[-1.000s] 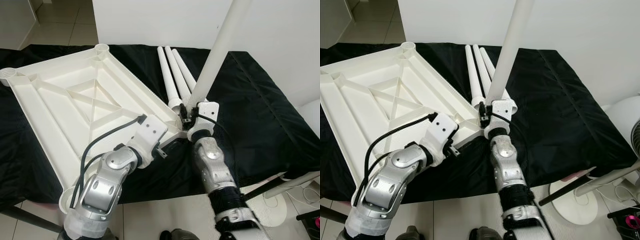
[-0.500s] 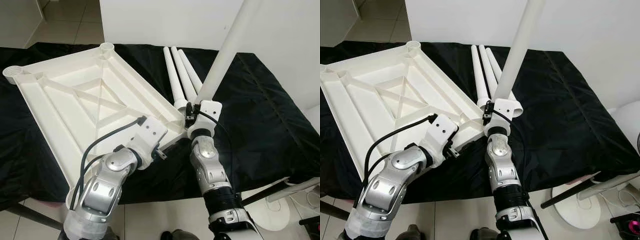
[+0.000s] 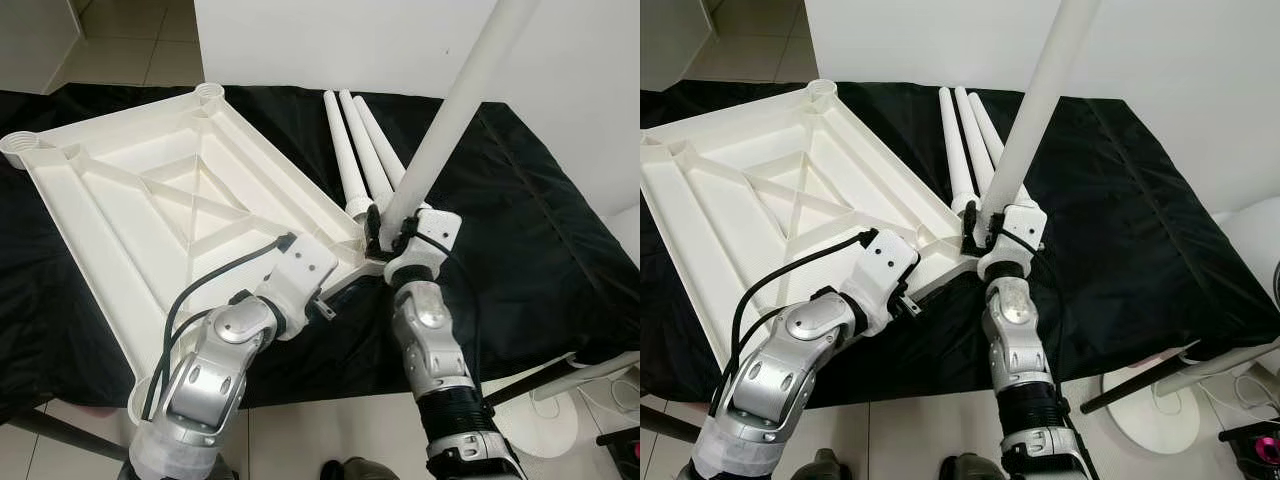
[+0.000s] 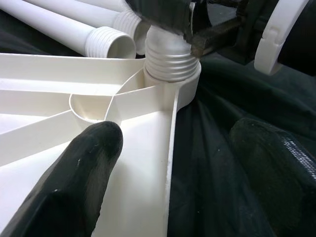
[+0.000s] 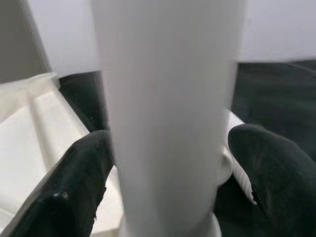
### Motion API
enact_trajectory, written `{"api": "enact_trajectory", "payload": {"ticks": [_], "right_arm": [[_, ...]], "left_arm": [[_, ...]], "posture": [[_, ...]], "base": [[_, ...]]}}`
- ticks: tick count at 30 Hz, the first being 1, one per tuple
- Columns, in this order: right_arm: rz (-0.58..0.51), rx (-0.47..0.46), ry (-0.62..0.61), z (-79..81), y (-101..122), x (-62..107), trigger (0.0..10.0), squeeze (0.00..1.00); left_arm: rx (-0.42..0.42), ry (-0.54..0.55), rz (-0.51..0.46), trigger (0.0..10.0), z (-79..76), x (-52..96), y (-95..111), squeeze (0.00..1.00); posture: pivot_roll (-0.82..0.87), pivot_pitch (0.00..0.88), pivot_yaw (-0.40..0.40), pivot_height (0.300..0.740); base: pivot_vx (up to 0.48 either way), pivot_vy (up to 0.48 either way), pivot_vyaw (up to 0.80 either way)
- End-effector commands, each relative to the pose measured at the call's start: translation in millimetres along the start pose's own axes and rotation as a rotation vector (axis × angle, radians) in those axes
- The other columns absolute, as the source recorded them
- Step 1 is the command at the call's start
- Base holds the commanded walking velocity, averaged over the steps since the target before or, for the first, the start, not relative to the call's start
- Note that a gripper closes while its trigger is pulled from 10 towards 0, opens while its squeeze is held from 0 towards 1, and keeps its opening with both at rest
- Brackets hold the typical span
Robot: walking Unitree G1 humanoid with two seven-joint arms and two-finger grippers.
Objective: Building children table
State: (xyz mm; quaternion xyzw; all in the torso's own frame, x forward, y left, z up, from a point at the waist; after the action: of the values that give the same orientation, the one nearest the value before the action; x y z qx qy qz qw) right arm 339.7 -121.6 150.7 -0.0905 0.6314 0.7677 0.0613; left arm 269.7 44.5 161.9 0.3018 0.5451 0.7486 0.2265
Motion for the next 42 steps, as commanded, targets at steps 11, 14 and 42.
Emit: {"api": "enact_trajectory", "payload": {"ticks": [11,14,42], "right_arm": [[0.095,0.036,0.257,-27.2,-3.6,-9.9,10.0,0.0],[0.126,0.08,0.337,-33.3,-4.6,-14.2,10.0,0.0],[0.285,0.127,0.625,-22.9,-17.3,-34.0,10.0,0.0]], "left_arm": [[-0.001,0.04,-0.002,10.0,-0.4,-5.0,4.6,0.0],[-0.002,0.019,-0.008,10.0,-4.2,-7.3,7.6,0.0],[-0.005,0.032,-0.035,10.0,-1.5,-10.2,17.4,0.0]], "posture": [[0.02,0.047,-0.068,0.74],[0.02,0.049,-0.066,0.74],[0.04,0.052,-0.072,0.74]], "base": [[0.0,0.0,0.0],[0.0,0.0,0.0],[0.0,0.0,0.0]]}}
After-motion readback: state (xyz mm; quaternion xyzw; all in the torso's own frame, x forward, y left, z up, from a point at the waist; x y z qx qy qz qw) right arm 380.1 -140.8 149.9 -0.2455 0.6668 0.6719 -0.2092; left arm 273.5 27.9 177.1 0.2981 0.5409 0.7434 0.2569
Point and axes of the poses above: a point about 5 cm out from each wrist's last joint towards the gripper, its own x axis pointing back from the gripper into the wrist, its own y axis along the axis of the wrist's last joint, z = x × y, the point moved 2 cm from there along -x, pointing out of the wrist towards the gripper, and after that the axes turned 3 degrees about -x, right-handed, at the moved point
